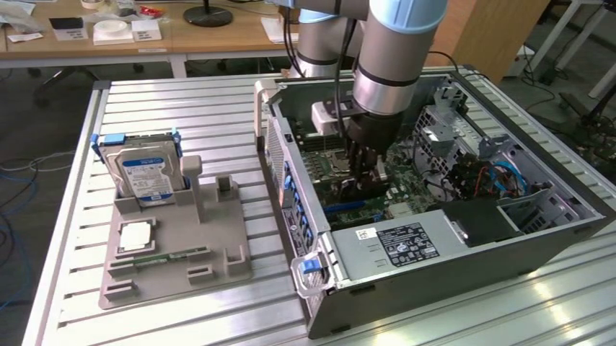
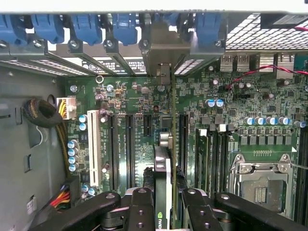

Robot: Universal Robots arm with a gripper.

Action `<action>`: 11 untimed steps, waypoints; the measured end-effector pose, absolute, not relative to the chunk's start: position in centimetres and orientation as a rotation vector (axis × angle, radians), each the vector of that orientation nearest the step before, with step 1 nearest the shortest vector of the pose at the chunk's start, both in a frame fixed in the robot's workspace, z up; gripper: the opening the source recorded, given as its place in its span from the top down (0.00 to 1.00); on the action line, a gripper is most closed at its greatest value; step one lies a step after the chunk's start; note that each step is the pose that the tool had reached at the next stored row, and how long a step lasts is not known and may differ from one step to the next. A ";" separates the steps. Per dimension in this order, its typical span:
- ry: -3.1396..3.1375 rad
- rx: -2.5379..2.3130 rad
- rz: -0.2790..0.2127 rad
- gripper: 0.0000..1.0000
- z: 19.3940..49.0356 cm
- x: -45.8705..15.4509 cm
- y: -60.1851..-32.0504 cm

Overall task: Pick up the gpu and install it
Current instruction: 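Insert the gpu into the slot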

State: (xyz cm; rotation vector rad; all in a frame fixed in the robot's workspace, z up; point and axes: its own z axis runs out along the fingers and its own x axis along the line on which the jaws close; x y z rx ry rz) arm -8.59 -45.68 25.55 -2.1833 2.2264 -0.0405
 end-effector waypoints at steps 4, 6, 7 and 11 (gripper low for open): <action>2.227 -2.184 -0.041 0.73 25.5 -8.6 -45.7; 2.226 -2.183 -0.040 0.73 25.4 -8.6 -45.7; 2.226 -2.183 -0.040 0.73 25.3 -8.6 -45.7; 2.226 -2.183 -0.041 0.73 25.1 -8.6 -45.7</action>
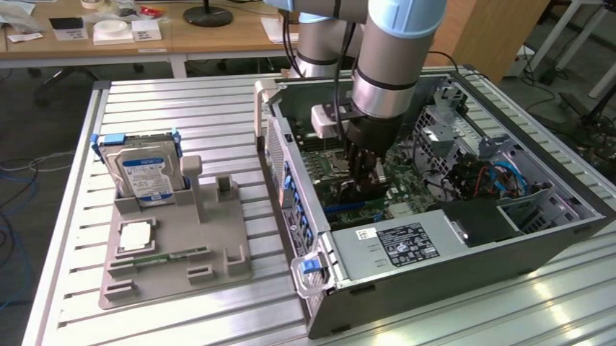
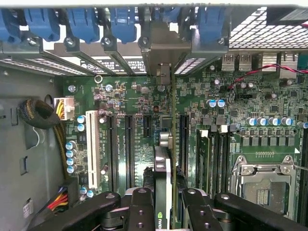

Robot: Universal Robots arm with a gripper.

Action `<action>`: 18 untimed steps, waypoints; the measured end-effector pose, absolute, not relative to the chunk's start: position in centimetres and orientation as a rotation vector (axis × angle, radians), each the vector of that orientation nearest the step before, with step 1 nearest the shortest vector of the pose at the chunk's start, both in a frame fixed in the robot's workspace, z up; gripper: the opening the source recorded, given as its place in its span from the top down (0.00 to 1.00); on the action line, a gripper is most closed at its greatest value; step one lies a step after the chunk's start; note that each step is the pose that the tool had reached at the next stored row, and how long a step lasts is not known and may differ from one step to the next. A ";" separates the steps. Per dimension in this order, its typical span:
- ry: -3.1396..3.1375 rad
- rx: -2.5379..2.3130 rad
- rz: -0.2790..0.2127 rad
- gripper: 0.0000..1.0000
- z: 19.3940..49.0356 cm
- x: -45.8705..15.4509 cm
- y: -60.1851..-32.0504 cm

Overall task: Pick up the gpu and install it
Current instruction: 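Insert the gpu into the slot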

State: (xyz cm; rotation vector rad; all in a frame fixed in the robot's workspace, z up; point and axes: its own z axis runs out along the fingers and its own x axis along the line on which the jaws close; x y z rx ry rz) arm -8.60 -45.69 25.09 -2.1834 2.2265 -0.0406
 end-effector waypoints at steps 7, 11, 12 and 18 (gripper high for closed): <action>2.226 -2.183 -0.041 0.73 24.9 -8.7 -45.7; 2.227 -2.183 -0.041 0.73 24.7 -8.7 -45.7; 2.226 -2.183 -0.041 0.73 24.7 -8.7 -45.7; 2.226 -2.183 -0.040 0.73 24.6 -8.8 -45.7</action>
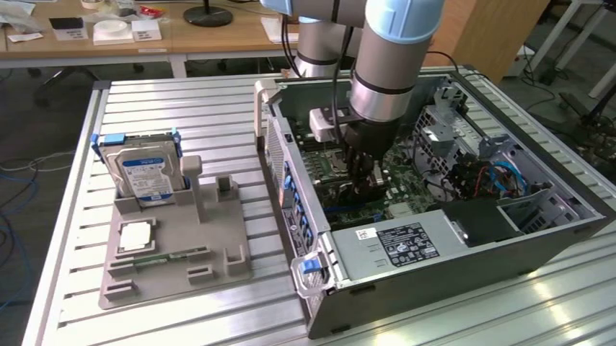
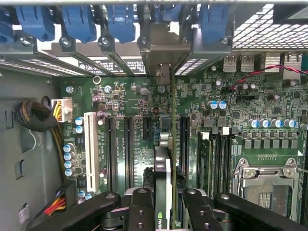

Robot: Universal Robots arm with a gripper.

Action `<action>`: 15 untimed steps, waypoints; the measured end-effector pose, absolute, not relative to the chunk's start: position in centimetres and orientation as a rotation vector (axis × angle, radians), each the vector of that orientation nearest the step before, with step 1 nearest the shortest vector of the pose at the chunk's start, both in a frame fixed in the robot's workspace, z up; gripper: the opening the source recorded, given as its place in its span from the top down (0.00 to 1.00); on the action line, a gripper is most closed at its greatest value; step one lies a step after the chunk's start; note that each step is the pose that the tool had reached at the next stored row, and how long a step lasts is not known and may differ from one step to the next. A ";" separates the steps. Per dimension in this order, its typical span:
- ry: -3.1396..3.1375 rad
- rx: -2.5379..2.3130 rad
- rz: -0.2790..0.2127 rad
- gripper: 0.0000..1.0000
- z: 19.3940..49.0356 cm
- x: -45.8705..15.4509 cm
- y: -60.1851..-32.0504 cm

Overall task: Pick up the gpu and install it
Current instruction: 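Insert the gpu into the slot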

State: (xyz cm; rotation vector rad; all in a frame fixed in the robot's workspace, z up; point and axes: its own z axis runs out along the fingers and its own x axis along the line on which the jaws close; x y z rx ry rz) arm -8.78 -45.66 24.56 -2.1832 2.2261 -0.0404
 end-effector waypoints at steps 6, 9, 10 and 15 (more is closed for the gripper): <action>2.226 -2.183 -0.041 0.73 24.4 -8.8 -45.7; 2.227 -2.184 -0.041 0.73 24.4 -8.8 -45.7; 2.226 -2.183 -0.041 0.73 24.4 -8.8 -45.7; 2.226 -2.184 -0.041 0.73 24.2 -9.0 -45.6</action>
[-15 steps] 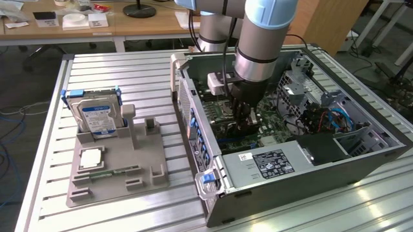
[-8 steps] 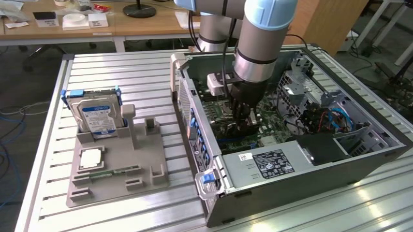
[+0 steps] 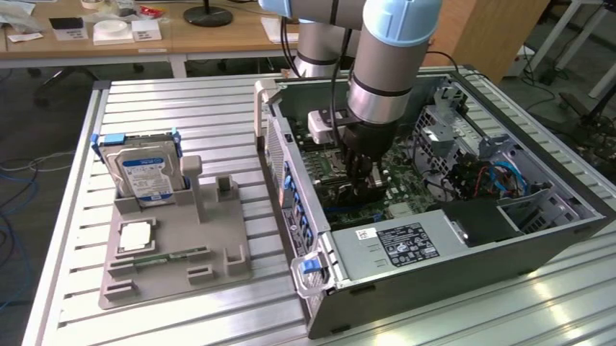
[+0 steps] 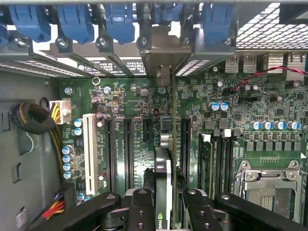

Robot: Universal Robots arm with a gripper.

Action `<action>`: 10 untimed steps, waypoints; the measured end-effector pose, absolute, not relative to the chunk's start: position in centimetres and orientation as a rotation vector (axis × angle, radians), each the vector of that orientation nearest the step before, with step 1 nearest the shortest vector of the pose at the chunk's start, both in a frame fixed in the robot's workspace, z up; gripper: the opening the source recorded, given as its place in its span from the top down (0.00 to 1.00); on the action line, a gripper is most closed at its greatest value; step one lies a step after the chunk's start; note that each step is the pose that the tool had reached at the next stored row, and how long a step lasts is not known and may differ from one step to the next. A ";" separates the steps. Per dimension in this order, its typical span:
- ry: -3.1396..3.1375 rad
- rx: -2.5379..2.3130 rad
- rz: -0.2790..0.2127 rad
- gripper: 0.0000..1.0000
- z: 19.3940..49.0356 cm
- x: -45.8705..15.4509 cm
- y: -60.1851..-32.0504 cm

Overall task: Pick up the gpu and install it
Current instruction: 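Insert the gpu into the slot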

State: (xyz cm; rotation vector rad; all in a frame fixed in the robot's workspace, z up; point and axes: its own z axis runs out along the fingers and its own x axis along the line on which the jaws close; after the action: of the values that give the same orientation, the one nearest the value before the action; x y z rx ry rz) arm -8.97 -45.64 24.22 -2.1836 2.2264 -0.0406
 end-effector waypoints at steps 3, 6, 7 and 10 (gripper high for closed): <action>2.226 -2.183 -0.041 0.73 24.2 -9.0 -45.6; 2.227 -2.183 -0.040 0.73 24.1 -9.0 -45.6; 2.227 -2.183 -0.041 0.73 24.1 -9.0 -45.6; 2.226 -2.183 -0.041 0.73 24.1 -9.0 -45.6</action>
State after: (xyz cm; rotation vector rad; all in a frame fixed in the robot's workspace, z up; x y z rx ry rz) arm -9.03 -45.64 24.11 -2.1833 2.2264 -0.0406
